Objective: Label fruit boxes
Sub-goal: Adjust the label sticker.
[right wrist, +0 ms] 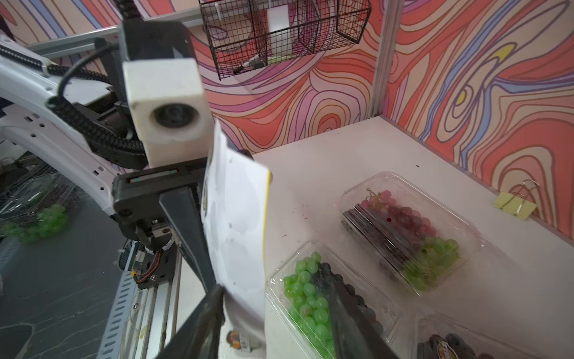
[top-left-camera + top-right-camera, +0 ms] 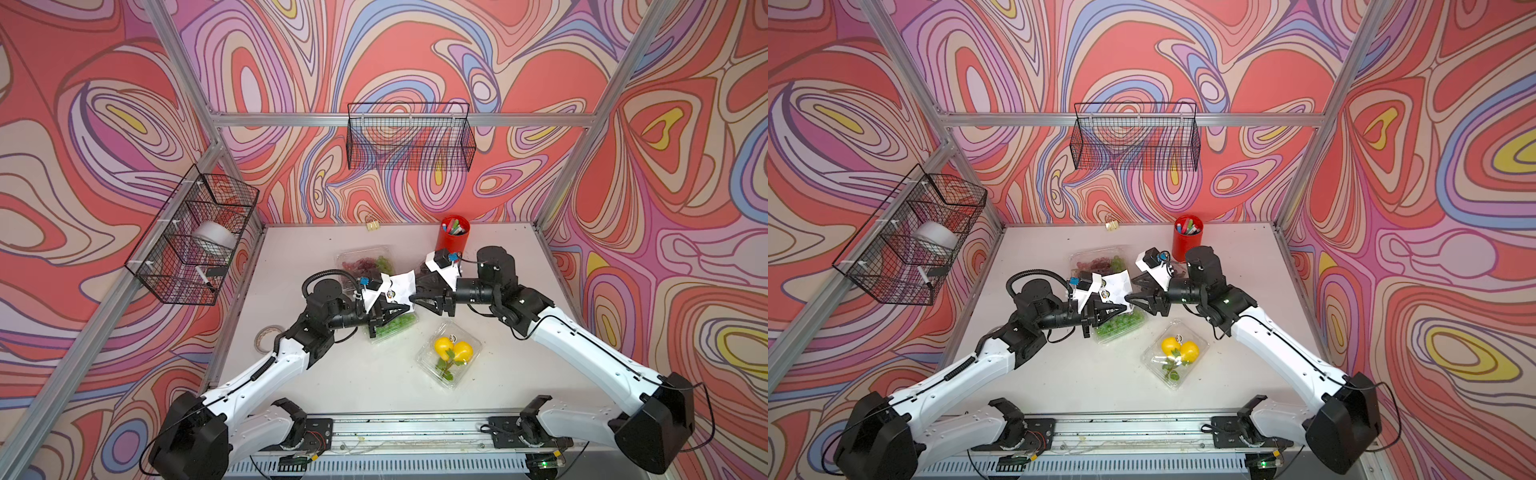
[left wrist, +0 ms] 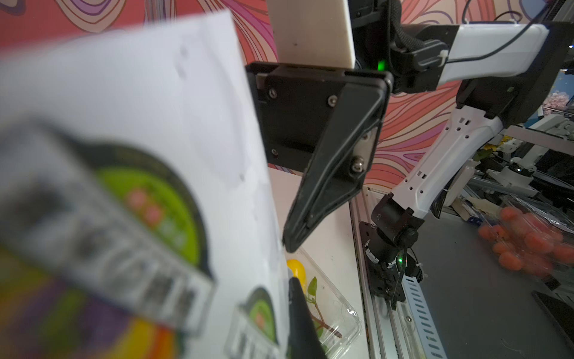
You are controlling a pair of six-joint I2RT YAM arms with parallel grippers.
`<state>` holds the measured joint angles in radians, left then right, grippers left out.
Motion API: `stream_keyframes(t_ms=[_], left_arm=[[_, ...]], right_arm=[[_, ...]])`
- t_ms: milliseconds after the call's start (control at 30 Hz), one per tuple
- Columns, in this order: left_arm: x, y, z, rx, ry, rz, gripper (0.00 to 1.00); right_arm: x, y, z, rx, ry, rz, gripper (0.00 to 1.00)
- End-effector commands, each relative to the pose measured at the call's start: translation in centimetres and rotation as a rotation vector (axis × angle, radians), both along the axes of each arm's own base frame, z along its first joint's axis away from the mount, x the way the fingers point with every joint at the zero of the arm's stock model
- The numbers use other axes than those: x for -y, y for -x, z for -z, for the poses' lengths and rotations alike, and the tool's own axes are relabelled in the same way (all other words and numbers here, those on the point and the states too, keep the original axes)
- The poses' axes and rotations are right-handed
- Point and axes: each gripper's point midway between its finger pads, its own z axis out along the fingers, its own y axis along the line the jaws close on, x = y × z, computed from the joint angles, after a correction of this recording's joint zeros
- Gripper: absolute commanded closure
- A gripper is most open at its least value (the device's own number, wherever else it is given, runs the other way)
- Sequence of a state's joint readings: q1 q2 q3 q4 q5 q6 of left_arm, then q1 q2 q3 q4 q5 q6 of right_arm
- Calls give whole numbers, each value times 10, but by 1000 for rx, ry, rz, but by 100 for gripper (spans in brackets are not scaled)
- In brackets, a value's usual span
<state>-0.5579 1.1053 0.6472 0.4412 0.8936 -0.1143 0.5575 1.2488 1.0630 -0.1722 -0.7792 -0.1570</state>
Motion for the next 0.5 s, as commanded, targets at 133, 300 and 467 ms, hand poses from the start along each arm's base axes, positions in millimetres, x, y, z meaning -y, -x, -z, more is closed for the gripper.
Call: stream_keyframes(t_ms=[133, 300, 467], left_arm=[[7, 9, -9, 49, -12, 77, 100], [7, 6, -12, 37, 10, 53, 100], [7, 2, -11, 14, 18, 32, 100]], right_arm=[[-13, 19, -23, -19, -85, -182, 51], [-8, 23, -15, -21, -53, -171, 62], [-2, 30, -15, -12, -56, -162, 90]])
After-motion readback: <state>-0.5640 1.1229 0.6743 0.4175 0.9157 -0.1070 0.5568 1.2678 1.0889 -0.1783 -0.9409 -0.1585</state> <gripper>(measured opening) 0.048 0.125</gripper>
